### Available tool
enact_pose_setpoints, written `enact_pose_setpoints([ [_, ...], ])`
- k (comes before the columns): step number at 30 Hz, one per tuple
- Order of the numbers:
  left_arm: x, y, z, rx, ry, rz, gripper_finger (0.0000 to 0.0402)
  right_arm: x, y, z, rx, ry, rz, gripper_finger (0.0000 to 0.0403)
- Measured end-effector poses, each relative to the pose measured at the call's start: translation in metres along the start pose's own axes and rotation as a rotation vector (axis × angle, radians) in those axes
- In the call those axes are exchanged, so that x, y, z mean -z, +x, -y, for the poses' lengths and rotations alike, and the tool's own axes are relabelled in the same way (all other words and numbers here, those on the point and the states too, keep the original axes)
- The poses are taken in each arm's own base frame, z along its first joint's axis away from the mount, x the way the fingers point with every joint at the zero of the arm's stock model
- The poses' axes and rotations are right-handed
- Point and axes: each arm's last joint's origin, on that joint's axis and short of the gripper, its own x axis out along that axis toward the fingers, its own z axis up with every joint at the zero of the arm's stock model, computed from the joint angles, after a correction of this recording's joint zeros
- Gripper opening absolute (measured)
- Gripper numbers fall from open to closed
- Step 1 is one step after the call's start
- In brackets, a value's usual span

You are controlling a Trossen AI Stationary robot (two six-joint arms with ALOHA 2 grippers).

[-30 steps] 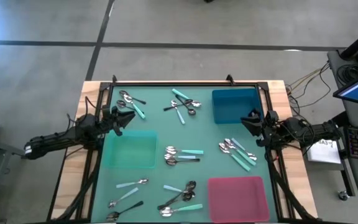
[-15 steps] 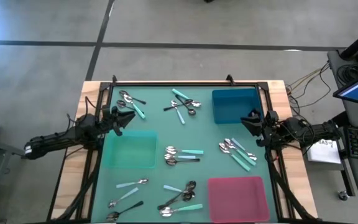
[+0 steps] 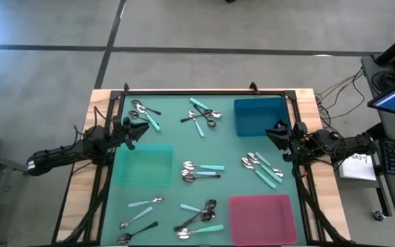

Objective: Sort silverware by color (type)

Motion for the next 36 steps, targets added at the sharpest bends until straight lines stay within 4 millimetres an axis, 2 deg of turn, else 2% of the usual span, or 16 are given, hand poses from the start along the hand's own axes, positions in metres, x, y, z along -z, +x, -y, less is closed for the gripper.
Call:
enact_pose_setpoints([
  [36, 0.0001, 0.0, -0.0001, 0.0, 0.0, 0.0, 0.0098, 0.0, 0.0, 0.0, 0.0, 0.0, 0.0, 0.0084],
])
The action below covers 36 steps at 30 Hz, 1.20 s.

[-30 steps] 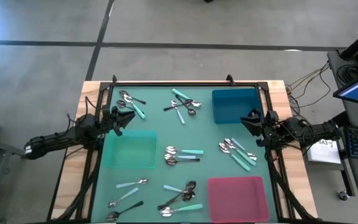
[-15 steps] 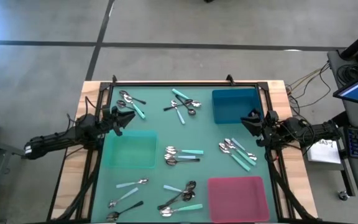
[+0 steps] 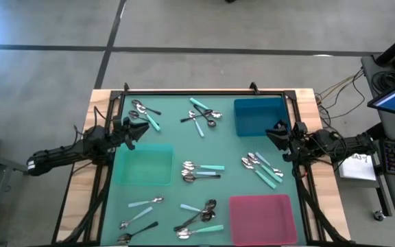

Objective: Sort silverware by color (type)

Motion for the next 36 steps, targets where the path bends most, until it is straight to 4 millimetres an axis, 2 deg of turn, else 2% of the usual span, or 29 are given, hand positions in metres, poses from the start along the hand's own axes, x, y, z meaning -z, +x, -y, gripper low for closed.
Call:
enact_pose_setpoints([
  [10, -0.0001, 0.0, 0.0, 0.0, 0.0, 0.0, 0.0098, 0.0001, 0.0, 0.0, 0.0, 0.0, 0.0, 0.0072],
  [23, -0.0001, 0.0, 0.0, 0.0, 0.0, 0.0, 0.0098, -0.0005, 0.0, -0.0002, -0.001, -0.05, 0.006, 0.0086],
  [36, -0.0001, 0.0, 0.0001, 0.0, 0.0, 0.0, 0.0098, -0.0007, 0.0, -0.0002, -0.002, 0.009, 0.007, 0.0082],
])
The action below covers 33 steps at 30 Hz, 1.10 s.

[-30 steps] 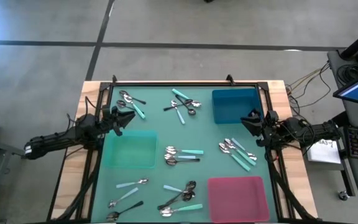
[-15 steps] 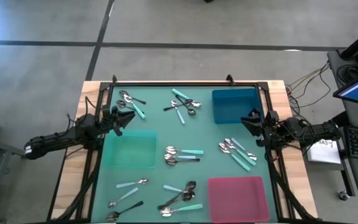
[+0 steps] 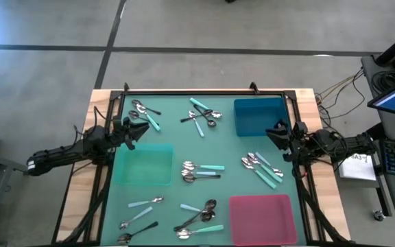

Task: Sort silverware by color (type)
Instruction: Put the blue spoon into the green bin

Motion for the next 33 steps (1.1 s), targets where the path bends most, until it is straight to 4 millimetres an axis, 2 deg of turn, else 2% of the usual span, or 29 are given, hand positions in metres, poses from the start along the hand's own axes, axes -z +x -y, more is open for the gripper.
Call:
enact_pose_setpoints([
  [8, 0.0, 0.0, 0.0, 0.0, 0.0, 0.0, 0.0098, 0.002, 0.0, 0.001, 0.017, 0.006, -0.026, 0.008],
  [11, 0.0, 0.0, 0.0, 0.0, 0.0, 0.0, 0.0098, 0.003, 0.002, 0.002, 0.104, -0.01, -0.119, 0.0079],
  [17, 0.0, 0.0, 0.0, 0.0, 0.0, 0.0, 0.0098, -0.012, 0.006, 0.002, 0.396, -0.074, -0.286, 0.0079],
  [24, 0.0, 0.0, 0.0, 0.0, 0.0, 0.0, 0.0098, -0.031, 0.011, -0.005, 0.599, 0.001, -0.45, 0.0079],
  [29, 0.0, 0.0, 0.0, 0.0, 0.0, 0.0, 0.0098, -0.037, 0.03, -0.012, 0.625, 0.016, -0.476, 0.0079],
  [33, 0.0, 0.0, 0.0, 0.0, 0.0, 0.0, 0.0098, -0.027, 0.057, -0.016, 0.658, -0.036, -0.552, 0.0079],
])
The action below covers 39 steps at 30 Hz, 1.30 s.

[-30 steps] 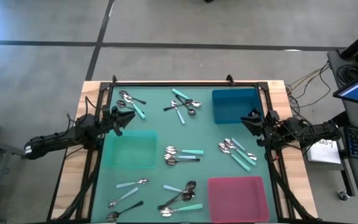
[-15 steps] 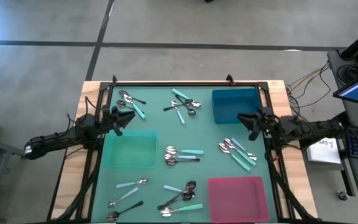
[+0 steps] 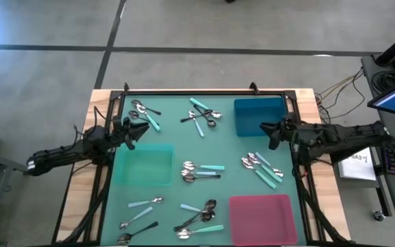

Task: Sort silverware by color (type)
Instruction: Put the blue spoon into the green bin

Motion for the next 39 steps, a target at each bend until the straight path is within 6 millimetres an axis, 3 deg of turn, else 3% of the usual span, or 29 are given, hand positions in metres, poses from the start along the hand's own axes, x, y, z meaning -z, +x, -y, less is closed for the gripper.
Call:
enact_pose_setpoints([
  [8, 0.0, 0.0, 0.0, 0.0, 0.0, 0.001, 0.0098, -0.005, 0.03, -0.028, 0.106, -0.062, -0.068, 0.0079],
  [12, 0.0, 0.0, 0.0, 0.0, 0.0, 0.0, 0.0098, 0.001, 0.051, -0.037, 0.185, -0.063, -0.071, 0.0079],
  [22, 0.0, 0.0, 0.0, 0.0, 0.0, 0.0, 0.0098, 0.0, 0.099, -0.07, 0.224, -0.091, -0.075, 0.0079],
  [39, 0.0, 0.0, 0.0, 0.0, 0.0, 0.0, 0.0098, -0.006, 0.212, -0.118, 0.325, -0.285, -0.208, 0.0079],
])
